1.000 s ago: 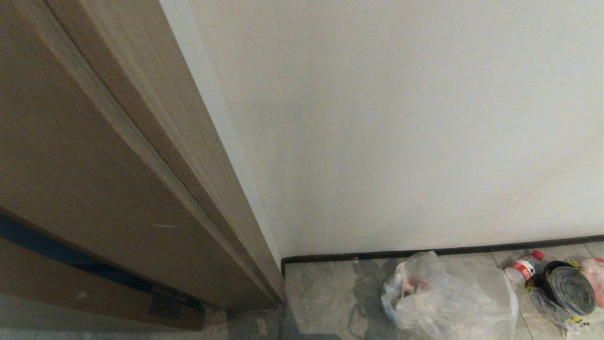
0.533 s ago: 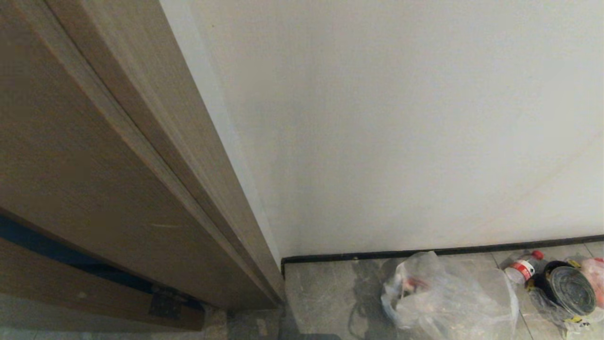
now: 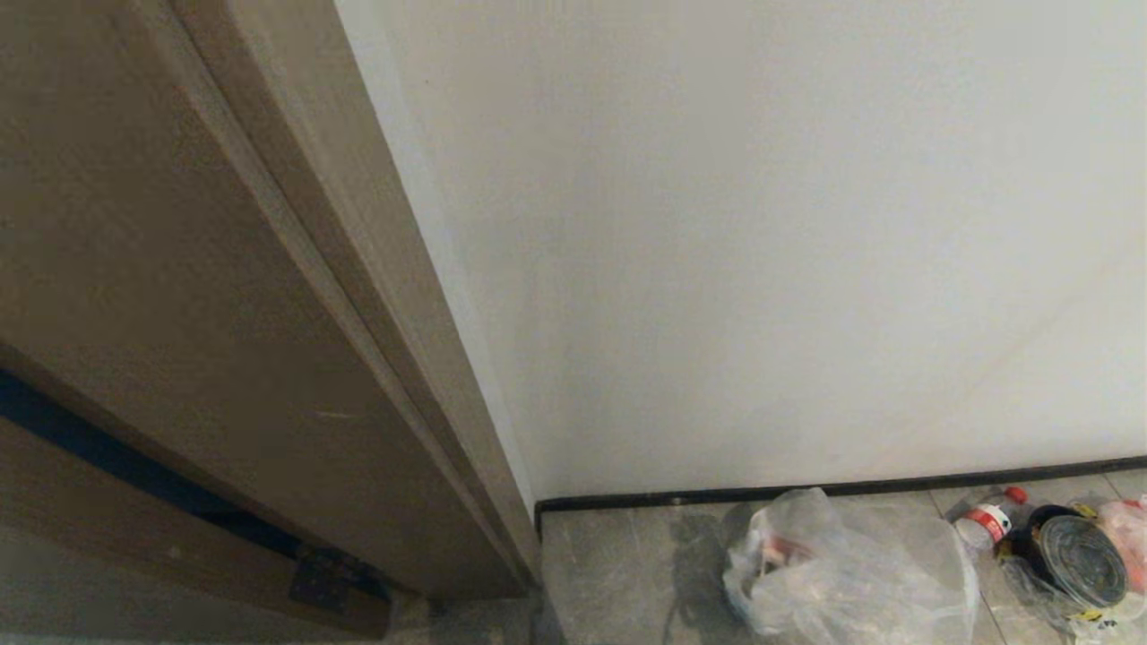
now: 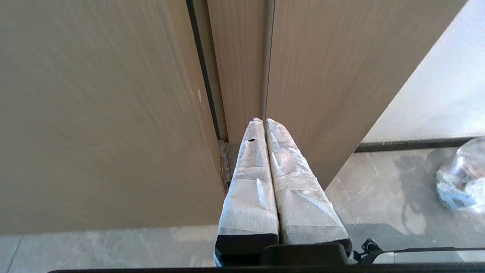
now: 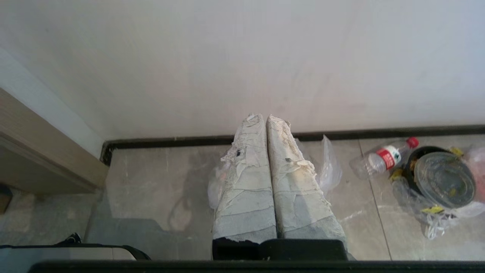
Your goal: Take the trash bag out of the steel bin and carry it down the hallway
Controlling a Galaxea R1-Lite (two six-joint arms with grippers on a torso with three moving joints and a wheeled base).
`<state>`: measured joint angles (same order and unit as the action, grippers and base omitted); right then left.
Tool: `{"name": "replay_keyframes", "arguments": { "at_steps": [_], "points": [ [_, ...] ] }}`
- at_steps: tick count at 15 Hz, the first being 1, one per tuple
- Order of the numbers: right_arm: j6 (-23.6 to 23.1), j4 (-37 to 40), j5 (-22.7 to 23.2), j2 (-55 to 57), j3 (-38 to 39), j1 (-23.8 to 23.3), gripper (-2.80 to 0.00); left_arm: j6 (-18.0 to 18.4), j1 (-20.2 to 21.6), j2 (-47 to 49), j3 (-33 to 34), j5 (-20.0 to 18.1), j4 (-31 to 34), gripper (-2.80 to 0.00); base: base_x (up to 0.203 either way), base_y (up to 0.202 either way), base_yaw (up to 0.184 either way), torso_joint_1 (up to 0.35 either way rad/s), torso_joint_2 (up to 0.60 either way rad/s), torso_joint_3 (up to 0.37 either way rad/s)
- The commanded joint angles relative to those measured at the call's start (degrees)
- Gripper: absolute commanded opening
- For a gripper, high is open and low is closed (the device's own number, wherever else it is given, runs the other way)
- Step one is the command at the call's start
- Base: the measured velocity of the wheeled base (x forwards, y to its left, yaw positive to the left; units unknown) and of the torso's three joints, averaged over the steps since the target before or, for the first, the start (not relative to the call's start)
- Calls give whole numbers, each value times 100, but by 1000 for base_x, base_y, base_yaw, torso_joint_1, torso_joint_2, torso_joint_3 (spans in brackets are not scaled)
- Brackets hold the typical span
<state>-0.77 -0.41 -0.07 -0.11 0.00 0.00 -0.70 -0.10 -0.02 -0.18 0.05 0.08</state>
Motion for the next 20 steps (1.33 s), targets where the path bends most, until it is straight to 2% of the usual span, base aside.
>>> {"name": "replay_keyframes", "arguments": {
  "at_steps": [1, 16, 20],
  "points": [
    [5, -2, -1, 11, 9, 0, -280, -9, 1, 2, 1, 4, -5, -280, 0, 0, 0, 2, 2, 190],
    [-2, -2, -1, 11, 9, 0, -280, -9, 1, 2, 9, 4, -26, -280, 0, 0, 0, 1, 2, 202],
    [-2, -2, -1, 11, 9, 0, -280, -9, 1, 2, 9, 4, -26, -280, 0, 0, 0, 2, 0, 65]
  ]
}}
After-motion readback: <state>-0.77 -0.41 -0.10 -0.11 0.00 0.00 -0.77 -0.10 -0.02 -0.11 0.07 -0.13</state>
